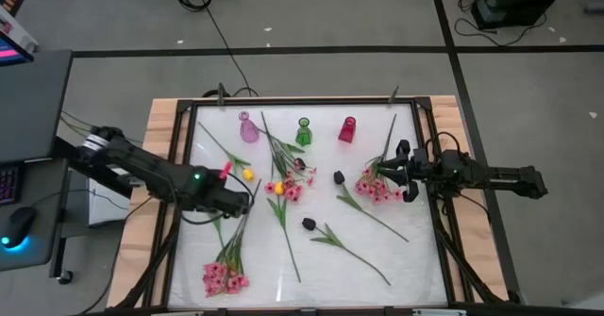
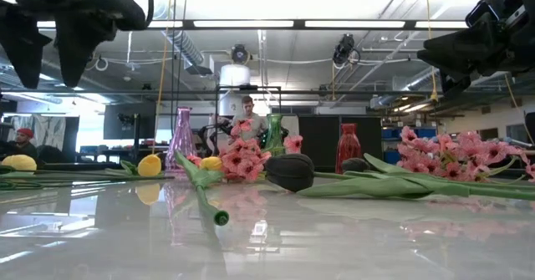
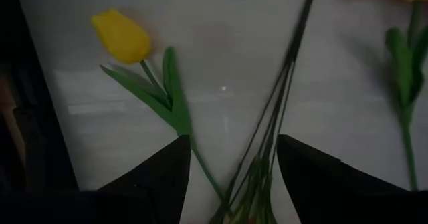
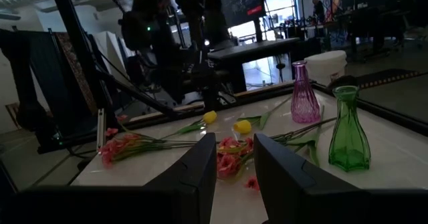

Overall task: Sort flowers into vase by color
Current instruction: Put the left yellow flower into the purple vase

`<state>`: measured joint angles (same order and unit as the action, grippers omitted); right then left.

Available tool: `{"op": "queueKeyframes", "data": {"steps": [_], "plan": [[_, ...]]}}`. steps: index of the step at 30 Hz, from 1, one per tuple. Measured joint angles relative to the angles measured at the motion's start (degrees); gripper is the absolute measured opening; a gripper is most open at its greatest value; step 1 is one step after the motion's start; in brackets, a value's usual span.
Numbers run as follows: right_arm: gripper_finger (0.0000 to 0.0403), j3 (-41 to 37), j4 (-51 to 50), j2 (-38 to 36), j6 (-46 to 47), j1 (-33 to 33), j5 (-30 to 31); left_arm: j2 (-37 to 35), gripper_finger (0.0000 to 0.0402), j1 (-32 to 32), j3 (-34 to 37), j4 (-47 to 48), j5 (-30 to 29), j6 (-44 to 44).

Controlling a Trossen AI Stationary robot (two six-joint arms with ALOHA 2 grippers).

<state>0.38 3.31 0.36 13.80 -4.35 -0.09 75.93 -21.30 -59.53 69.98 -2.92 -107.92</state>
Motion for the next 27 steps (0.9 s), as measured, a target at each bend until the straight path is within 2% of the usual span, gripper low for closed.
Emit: {"op": "queueKeyframes", "data": {"steps": [9, 15, 21, 27], "plan": [[0.0110, 0.0, 0.0, 0.0, 0.0, 0.0, 0.0, -0.1, 0.0229, -4.3, 0.7, 0.4, -3.0, -8.2], [0.0110, 0.0, 0.0, 0.0, 0.0, 0.0, 0.0, -4.7, 0.0229, -5.4, 10.3, -8.1, -1.8, -11.5], [0.0110, 0.0, 0.0, 0.0, 0.0, 0.0, 0.0, -8.0, 0.0229, -5.2, 15.9, -9.6, -1.4, -11.8], [0.0110, 0.0, 0.0, 0.0, 0.0, 0.0, 0.0, -11.7, 0.0229, -5.2, 22.1, -14.0, -0.8, -15.7]]}}
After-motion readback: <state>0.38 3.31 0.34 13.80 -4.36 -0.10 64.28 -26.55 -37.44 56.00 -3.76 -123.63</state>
